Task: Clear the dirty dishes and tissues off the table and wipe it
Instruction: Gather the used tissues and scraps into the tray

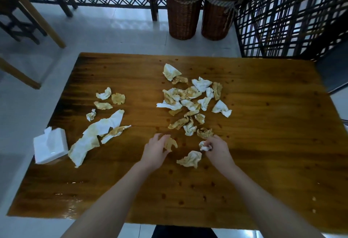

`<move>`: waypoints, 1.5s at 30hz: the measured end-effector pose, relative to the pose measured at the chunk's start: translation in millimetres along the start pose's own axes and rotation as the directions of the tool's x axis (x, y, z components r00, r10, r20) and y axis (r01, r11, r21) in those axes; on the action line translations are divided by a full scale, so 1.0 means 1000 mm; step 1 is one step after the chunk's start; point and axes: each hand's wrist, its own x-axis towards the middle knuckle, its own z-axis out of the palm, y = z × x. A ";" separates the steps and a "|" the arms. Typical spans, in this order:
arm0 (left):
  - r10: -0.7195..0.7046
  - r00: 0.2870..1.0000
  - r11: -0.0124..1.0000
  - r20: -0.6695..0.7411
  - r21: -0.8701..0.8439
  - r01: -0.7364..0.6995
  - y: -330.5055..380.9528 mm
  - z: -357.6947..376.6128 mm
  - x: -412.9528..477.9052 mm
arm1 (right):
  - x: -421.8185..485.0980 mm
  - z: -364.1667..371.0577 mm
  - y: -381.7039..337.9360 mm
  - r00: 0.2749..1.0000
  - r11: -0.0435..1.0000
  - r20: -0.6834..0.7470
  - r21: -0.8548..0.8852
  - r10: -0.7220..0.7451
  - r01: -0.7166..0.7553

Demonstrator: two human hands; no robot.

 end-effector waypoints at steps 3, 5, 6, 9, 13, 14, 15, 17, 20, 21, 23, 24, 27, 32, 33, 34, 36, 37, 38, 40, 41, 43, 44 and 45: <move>0.070 0.997 0.996 -0.021 0.062 -0.069 0.000 0.005 0.009 | -0.002 -0.007 0.005 0.999 1.000 -0.039 0.006 0.028 -0.028; 0.074 0.997 0.994 -0.012 0.086 -0.073 0.002 0.009 0.013 | -0.003 -0.010 0.008 0.997 0.998 -0.047 0.005 0.057 -0.057; 0.073 0.997 0.992 -0.016 0.099 -0.071 0.002 0.011 0.014 | -0.004 -0.010 0.008 0.997 0.998 -0.047 0.007 0.068 -0.068; 0.088 0.995 0.989 -0.041 0.124 -0.082 0.000 0.014 0.016 | -0.007 -0.003 0.005 0.997 0.997 -0.032 0.030 0.070 -0.069; 0.111 0.993 0.988 -0.042 0.109 -0.106 -0.005 0.013 0.016 | -0.010 0.015 -0.006 1.000 0.998 0.013 0.066 0.013 -0.014; 0.111 0.993 0.990 -0.042 0.089 -0.107 -0.006 0.012 0.015 | -0.010 0.019 -0.008 1.000 0.997 0.016 0.079 -0.002 0.000; 0.107 0.993 0.992 -0.044 0.065 -0.104 -0.007 0.011 0.014 | -0.010 0.023 -0.010 1.000 0.996 0.021 0.093 -0.013 0.011; 0.099 0.993 0.995 -0.063 0.019 -0.098 -0.010 0.007 0.012 | -0.012 0.029 -0.013 0.997 0.995 0.065 0.093 -0.031 0.025; 0.089 0.989 0.995 -0.119 -0.030 -0.093 -0.012 -0.002 0.009 | -0.017 0.037 -0.012 0.989 0.995 0.141 -0.088 -0.033 0.045; 0.088 0.987 0.994 -0.134 -0.047 -0.095 -0.013 -0.005 0.008 | -0.019 0.039 -0.012 0.988 0.987 0.151 -0.156 -0.017 0.041; 0.084 0.985 0.993 -0.152 -0.067 -0.095 -0.016 -0.009 0.008 | -0.023 0.042 -0.013 0.984 0.974 0.175 -0.225 0.034 0.006; 0.083 0.984 0.993 -0.155 -0.073 -0.095 -0.017 -0.011 0.008 | -0.024 0.044 -0.013 0.982 0.969 0.181 -0.246 0.046 0.000; 0.095 0.982 0.990 -0.163 -0.087 -0.110 -0.019 -0.014 0.008 | -0.026 0.048 -0.014 0.988 0.949 0.157 -0.310 -0.002 0.051; 0.112 0.978 0.987 -0.175 -0.097 -0.131 -0.015 -0.017 0.013 | -0.026 0.048 -0.014 0.988 0.970 0.112 -0.207 -0.103 0.125; 0.118 0.978 0.986 -0.173 -0.099 -0.136 -0.014 -0.018 0.015 | -0.026 0.047 -0.013 0.988 0.975 0.113 -0.182 -0.108 0.128; 0.125 0.977 0.985 -0.171 -0.100 -0.143 -0.012 -0.019 0.017 | -0.025 0.046 -0.011 0.987 0.979 0.115 -0.161 -0.111 0.129; 0.137 0.977 0.983 -0.164 -0.098 -0.154 -0.007 -0.021 0.022 | -0.024 0.042 -0.009 0.987 0.985 0.110 -0.118 -0.113 0.126; 0.136 0.977 0.983 -0.162 -0.096 -0.153 -0.004 -0.022 0.025 | -0.024 0.040 -0.009 0.989 0.988 0.100 -0.092 -0.110 0.120; 0.133 0.978 0.984 -0.161 -0.093 -0.149 -0.001 -0.022 0.027 | -0.023 0.038 -0.008 0.991 0.992 0.087 -0.066 -0.105 0.111; 0.132 0.979 0.986 -0.156 -0.084 -0.147 0.008 -0.024 0.033 | -0.019 0.030 -0.007 0.995 0.996 0.050 -0.023 -0.087 0.088; 0.142 0.978 0.985 -0.151 -0.075 -0.154 0.012 -0.024 0.036 | -0.017 0.025 -0.005 0.997 0.997 0.032 -0.009 -0.072 0.072; 0.163 0.975 0.985 -0.150 -0.040 -0.171 0.023 -0.024 0.043 | -0.011 0.012 0.000 0.999 0.999 0.006 0.002 -0.042 0.042; 0.168 0.974 0.985 -0.155 -0.017 -0.172 0.028 -0.023 0.046 | -0.008 0.006 0.004 0.999 0.999 -0.002 0.001 -0.032 0.032; 0.172 0.972 0.985 -0.161 0.006 -0.174 0.034 -0.022 0.050 | -0.005 0.000 0.007 1.000 1.000 -0.011 0.001 -0.025 0.025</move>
